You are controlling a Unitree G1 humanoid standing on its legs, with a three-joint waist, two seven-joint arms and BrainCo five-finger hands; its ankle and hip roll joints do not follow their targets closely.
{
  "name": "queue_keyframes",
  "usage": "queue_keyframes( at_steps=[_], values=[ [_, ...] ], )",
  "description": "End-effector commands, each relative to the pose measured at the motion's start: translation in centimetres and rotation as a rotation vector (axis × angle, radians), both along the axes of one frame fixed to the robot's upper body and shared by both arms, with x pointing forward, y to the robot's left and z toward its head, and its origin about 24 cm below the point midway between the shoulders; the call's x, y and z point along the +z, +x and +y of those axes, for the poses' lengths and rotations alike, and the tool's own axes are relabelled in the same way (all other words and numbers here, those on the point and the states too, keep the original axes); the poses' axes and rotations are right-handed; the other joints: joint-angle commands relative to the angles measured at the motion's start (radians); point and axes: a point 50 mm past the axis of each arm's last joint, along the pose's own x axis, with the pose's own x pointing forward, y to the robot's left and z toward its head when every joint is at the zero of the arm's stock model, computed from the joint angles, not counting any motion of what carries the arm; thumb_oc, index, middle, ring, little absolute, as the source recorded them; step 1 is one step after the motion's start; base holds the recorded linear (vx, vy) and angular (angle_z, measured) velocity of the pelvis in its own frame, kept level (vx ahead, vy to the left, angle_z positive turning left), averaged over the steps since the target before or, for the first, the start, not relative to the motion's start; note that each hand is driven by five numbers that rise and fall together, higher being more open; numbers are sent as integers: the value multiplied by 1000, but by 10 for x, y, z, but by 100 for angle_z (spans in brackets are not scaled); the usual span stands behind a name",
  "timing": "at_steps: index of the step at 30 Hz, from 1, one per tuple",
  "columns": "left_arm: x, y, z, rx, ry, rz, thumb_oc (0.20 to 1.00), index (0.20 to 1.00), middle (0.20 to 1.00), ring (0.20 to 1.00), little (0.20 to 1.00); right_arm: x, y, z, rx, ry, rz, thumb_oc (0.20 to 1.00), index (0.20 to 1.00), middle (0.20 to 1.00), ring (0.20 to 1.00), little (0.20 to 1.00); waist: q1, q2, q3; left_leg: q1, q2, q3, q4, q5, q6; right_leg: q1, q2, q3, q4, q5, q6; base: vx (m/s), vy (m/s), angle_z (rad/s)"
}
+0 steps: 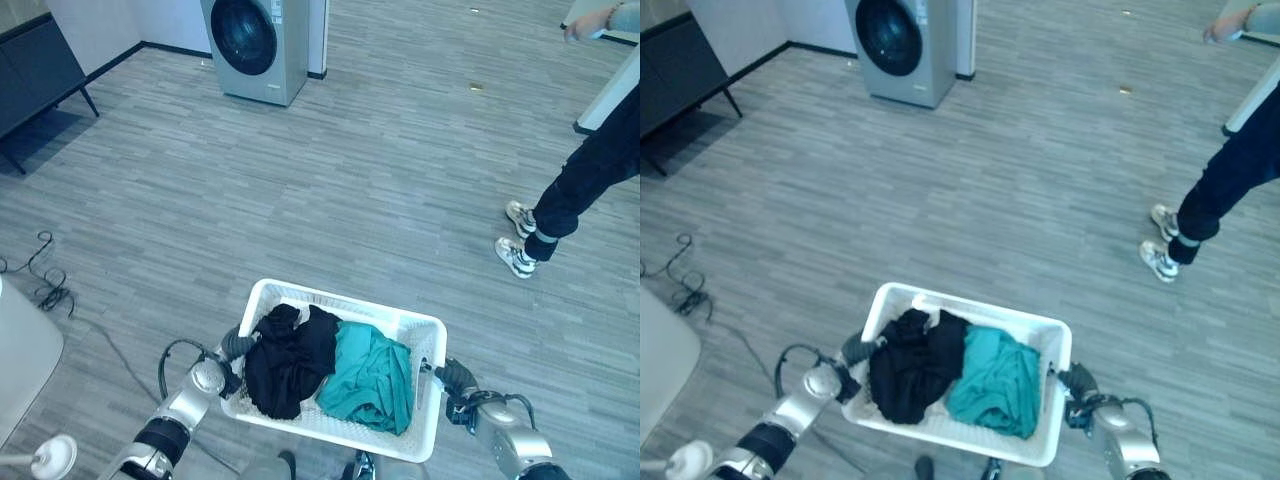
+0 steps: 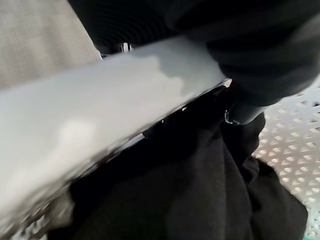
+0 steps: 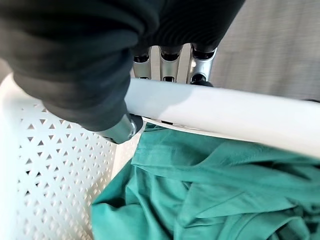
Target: Grab the laundry basket,head to the washer,open it,put in the laundry and shut it.
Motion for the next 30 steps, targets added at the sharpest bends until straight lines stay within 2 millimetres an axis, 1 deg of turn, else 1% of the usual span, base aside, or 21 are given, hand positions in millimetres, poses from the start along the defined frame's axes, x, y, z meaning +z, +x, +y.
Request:
queue_keyframes(
  at_steps=[1, 2, 3, 4, 6, 9, 10, 11, 12, 13, 14, 15, 16, 17, 19, 22, 24, 25, 26, 28, 30],
  values=[
    [37, 26, -1, -26, 21, -175, 200, 200, 200, 200, 200, 27, 25, 32, 122, 190, -189, 200, 200, 200, 200, 200, -26, -46, -20, -89, -69, 22, 49, 5, -104, 184, 16, 51, -470, 205, 29, 344, -149, 85],
    [37, 26, -1, -26, 21, -175, 200, 200, 200, 200, 200, 27, 25, 32, 122, 190, -189, 200, 200, 200, 200, 200, -27, -45, -21, -90, -67, 21, 49, 6, -105, 187, 18, 49, -479, 210, 28, 528, -229, 68],
    [43, 33, -10, -53, 31, -199, 200, 200, 200, 200, 200, 29, 23, 26, 97, 197, -192, 200, 200, 200, 200, 200, -51, -39, -26, -64, -68, -18, 64, -33, -129, 148, -17, 139, -654, 265, 54, 498, -220, 71],
    [44, 36, -13, -61, 42, -207, 200, 200, 200, 200, 200, 28, 22, 26, 90, 201, -187, 200, 200, 200, 200, 200, -60, -42, -26, -52, -69, -38, 79, -51, -135, 124, -40, 179, -707, 298, 66, 701, -312, 99],
    [42, 39, -20, -80, 50, -202, 200, 200, 200, 200, 200, 25, 15, 25, 84, 220, -178, 200, 200, 200, 200, 200, -70, -34, -27, -10, -53, -74, 114, -90, -149, 107, -72, 161, -747, 327, 83, 513, -256, 109],
    [36, 38, -25, -96, 57, -177, 200, 200, 200, 200, 200, 20, 5, 22, 79, 222, -151, 200, 200, 200, 200, 200, -77, -44, -60, 63, -28, -105, 123, -104, -177, 142, -78, 136, -674, 345, 87, 526, -318, 60],
    [34, 38, -25, -90, 46, -174, 200, 200, 200, 200, 200, 19, 6, 23, 82, 227, -151, 200, 200, 200, 200, 200, -79, -39, -80, 92, 0, -108, 130, -87, -192, 150, -64, 126, -647, 366, 88, 514, -373, 66],
    [31, 35, -24, -84, 40, -163, 200, 200, 200, 200, 200, 19, 5, 23, 93, 227, -147, 200, 200, 200, 200, 200, -81, -30, -95, 106, 34, -107, 149, -55, -208, 158, -45, 112, -625, 354, 80, 624, -565, 49],
    [28, 32, -21, -73, 21, -149, 200, 200, 200, 200, 200, 18, 4, 20, 87, 221, -135, 200, 200, 200, 200, 200, -80, -26, -113, 48, 107, -98, 308, 91, -216, 199, 3, 96, -589, 315, 47, 436, -435, 19],
    [28, 32, -21, -73, 21, -149, 200, 200, 200, 200, 200, 18, 4, 20, 87, 221, -135, 200, 200, 200, 200, 200, -83, -25, -116, 40, 108, -102, 316, 87, -216, 197, 4, 93, -588, 315, 47, 387, -505, 26],
    [28, 31, -17, -65, 13, -138, 200, 200, 200, 200, 200, 17, 4, 18, 80, 212, -128, 200, 200, 200, 200, 200, -75, -33, -108, -41, 147, -100, 506, 186, -205, 241, 33, 83, -579, 292, 6, 231, -401, 33],
    [27, 28, -12, -56, 3, -129, 200, 200, 200, 200, 200, 19, 5, 17, 81, 213, -137, 200, 200, 200, 200, 200, -65, -50, -103, -96, 159, -94, 618, 230, -180, 272, 47, 74, -580, 279, -24, 324, -580, 14],
    [28, 27, -7, -39, -4, -129, 200, 200, 200, 200, 200, 21, 7, 17, 84, 207, -144, 200, 200, 200, 200, 200, -49, -54, -92, -152, 180, -92, 724, 238, -159, 300, 78, 69, -581, 259, -55, 277, -514, -22],
    [29, 25, -4, -25, -8, -131, 200, 200, 200, 200, 200, 23, 8, 16, 83, 202, -148, 200, 200, 200, 200, 200, -34, -60, -82, -192, 200, -76, 777, 247, -150, 328, 98, 68, -585, 240, -73, 232, -446, -61],
    [30, 26, -4, -11, -30, -137, 200, 200, 200, 200, 200, 24, 9, 12, 78, 176, -146, 200, 200, 200, 200, 200, -8, -67, -59, -280, 219, -39, 801, 233, -148, 376, 113, 58, -593, 208, -91, 251, -323, -28],
    [29, 27, -6, -9, -42, -129, 200, 200, 200, 200, 200, 25, 9, 11, 78, 168, -149, 200, 200, 200, 200, 200, 16, -73, -39, -369, 182, 37, 645, 190, -173, 426, 116, 43, -604, 171, -84, 270, -125, 23],
    [29, 28, -10, -21, -43, -128, 200, 200, 200, 200, 200, 27, 10, 10, 80, 165, -161, 200, 200, 200, 200, 200, 30, -73, -33, -372, 158, 98, 402, 205, -188, 459, 110, 22, -621, 156, -70, 362, -14, 11],
    [29, 31, -10, -22, -35, -129, 200, 200, 200, 200, 200, 27, 12, 10, 80, 159, -168, 200, 200, 200, 200, 200, 52, -58, -36, -370, 105, 95, 167, 236, -197, 490, 121, 12, -633, 138, -59, 332, 29, 28],
    [29, 32, -11, -23, -35, -129, 200, 200, 200, 200, 200, 27, 12, 10, 80, 159, -168, 200, 200, 200, 200, 200, 52, -59, -34, -364, 103, 96, 160, 239, -196, 492, 119, 12, -633, 138, -59, 331, 36, 27],
    [29, 32, -13, -31, -30, -129, 200, 200, 200, 200, 200, 25, 12, 14, 77, 180, -171, 200, 200, 200, 200, 200, 84, -38, -39, -405, 42, 47, -3, 281, -213, 538, 147, 15, -638, 102, -59, 353, 18, 1],
    [29, 32, -13, -34, -31, -130, 200, 200, 200, 200, 200, 23, 13, 18, 78, 189, -168, 200, 200, 200, 200, 200, 91, -34, -39, -418, 31, 51, -25, 291, -216, 556, 152, 19, -641, 90, -61, 327, 27, -8]
  ],
)
